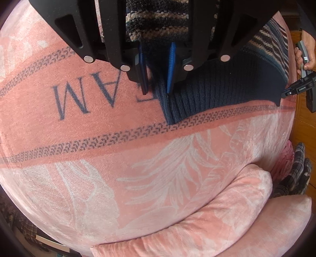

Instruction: Fold small clothes

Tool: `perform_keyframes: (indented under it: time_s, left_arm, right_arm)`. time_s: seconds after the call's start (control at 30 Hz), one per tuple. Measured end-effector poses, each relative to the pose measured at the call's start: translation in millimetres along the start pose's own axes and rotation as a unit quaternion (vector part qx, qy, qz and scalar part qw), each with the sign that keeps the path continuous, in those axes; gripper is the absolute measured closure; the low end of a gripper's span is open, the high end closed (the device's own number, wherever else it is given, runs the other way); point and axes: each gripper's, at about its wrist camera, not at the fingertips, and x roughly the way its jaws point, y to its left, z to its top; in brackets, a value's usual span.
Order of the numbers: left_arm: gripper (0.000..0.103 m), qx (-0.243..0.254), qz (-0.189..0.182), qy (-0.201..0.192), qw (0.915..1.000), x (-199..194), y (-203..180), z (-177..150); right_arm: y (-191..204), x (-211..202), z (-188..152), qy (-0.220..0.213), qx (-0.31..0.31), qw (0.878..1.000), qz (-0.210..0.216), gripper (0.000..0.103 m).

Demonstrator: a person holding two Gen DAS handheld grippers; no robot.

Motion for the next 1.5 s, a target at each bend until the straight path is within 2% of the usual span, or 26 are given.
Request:
perform_keyframes:
  time_s: [0.03,0.1,0.17,0.2,0.27,0.3,0.33,0.4,0.47,0.5,0.57,0.67,0.73,0.8,0.83,0.87,0.9,1.03,1.1,1.17,1.2,1.27,1.33,1.37,1.43,1.5]
  left_arm:
    - [0.072,0.004,0.009,-0.026,0.9996,-17,-2,-6]
    - [0.072,0.010,-0.066,-0.051,0.9965,-41,-9,-19]
    - [0.073,0.038,-0.124,-0.042,0.9906,-45,-21,-32]
    - [0.078,0.047,-0.140,-0.025,0.9888,-39,-25,-38]
    - [0.085,0.046,-0.122,0.008,0.9914,-15,-28,-48]
    - [0.095,0.041,-0.106,0.017,0.9934,-4,-22,-49]
    - [0.101,0.029,-0.094,0.024,0.9948,5,-14,-51]
    - [0.102,0.008,-0.111,0.025,0.9935,7,-3,-50]
    - [0.097,0.015,-0.108,0.013,0.9940,-7,-7,-51]
    - [0.085,0.020,-0.118,0.002,0.9928,-19,-10,-55]
    - [0.084,0.044,-0.155,-0.014,0.9869,-45,-20,-73]
    - [0.080,0.061,-0.180,-0.016,0.9816,-56,-20,-101]
    - [0.084,0.051,-0.129,0.006,0.9903,-34,-6,-113]
    - [0.101,0.024,-0.133,0.020,0.9907,-18,10,-114]
    - [0.101,0.006,-0.139,0.018,0.9902,-21,15,-112]
    - [0.096,-0.002,-0.137,0.007,0.9906,-29,15,-110]
    - [0.078,0.002,-0.140,-0.008,0.9901,-42,11,-112]
    - [0.075,0.052,-0.235,-0.032,0.9700,-84,-18,-151]
    - [0.074,0.076,-0.238,-0.007,0.9683,-74,-32,-181]
    - [0.081,0.076,-0.197,0.027,0.9771,-46,-28,-200]
    - [0.097,0.066,-0.183,0.038,0.9802,-33,-22,-205]
    - [0.100,0.055,-0.171,0.042,0.9827,-25,-14,-209]
    - [0.089,0.060,-0.177,0.032,0.9819,-40,-21,-208]
    - [0.073,0.070,-0.191,0.017,0.9789,-54,-27,-211]
    - [0.071,0.092,-0.231,0.003,0.9686,-77,-43,-222]
    - [0.070,0.114,-0.243,0.009,0.9632,-82,-60,-237]
  right_arm:
    - [-1,-11,-1,-0.018,0.009,1.000,0.005,0.074]
    - [2,-32,-7,-0.052,0.009,0.998,0.031,0.074]
    - [6,-39,-16,-0.053,0.008,0.996,0.065,0.074]
    - [6,-35,-20,-0.043,0.006,0.996,0.081,0.077]
    - [2,-16,-28,-0.013,0.010,0.997,0.080,0.081]
    - [-6,-3,-31,0.004,0.019,0.997,0.076,0.093]
    - [-12,5,-30,0.001,0.027,0.997,0.074,0.100]
    - [-28,7,-27,0.001,0.064,0.993,0.103,0.103]
    - [-31,-4,-28,-0.004,0.084,0.990,0.112,0.103]
    - [-27,-13,-32,-0.010,0.078,0.990,0.118,0.099]
    - [-15,-31,-49,-0.016,0.065,0.983,0.170,0.098]
    - [7,-37,-81,-0.004,0.020,0.979,0.205,0.098]
    - [7,-18,-97,0.022,0.012,0.985,0.173,0.101]
    - [-8,-6,-101,0.025,0.037,0.982,0.182,0.103]
    - [-8,-11,-100,0.026,0.046,0.983,0.176,0.103]
    - [-2,-21,-100,0.020,0.043,0.985,0.166,0.102]
    - [9,-34,-104,0.012,0.028,0.985,0.169,0.099]
    - [64,-65,-151,0.029,-0.044,0.971,0.232,0.099]
    - [84,-50,-178,0.060,-0.060,0.966,0.245,0.099]
    - [91,-20,-197,0.096,-0.059,0.969,0.222,0.102]
    - [90,-7,-203,0.103,-0.058,0.970,0.211,0.103]
    - [87,-5,-204,0.101,-0.046,0.970,0.216,0.103]
    - [90,-25,-204,0.089,-0.050,0.973,0.206,0.100]
    - [90,-42,-206,0.071,-0.060,0.974,0.205,0.096]
    - [81,-71,-214,0.049,-0.063,0.972,0.221,0.096]
    - [59,-87,-218,0.031,-0.050,0.976,0.210,0.096]
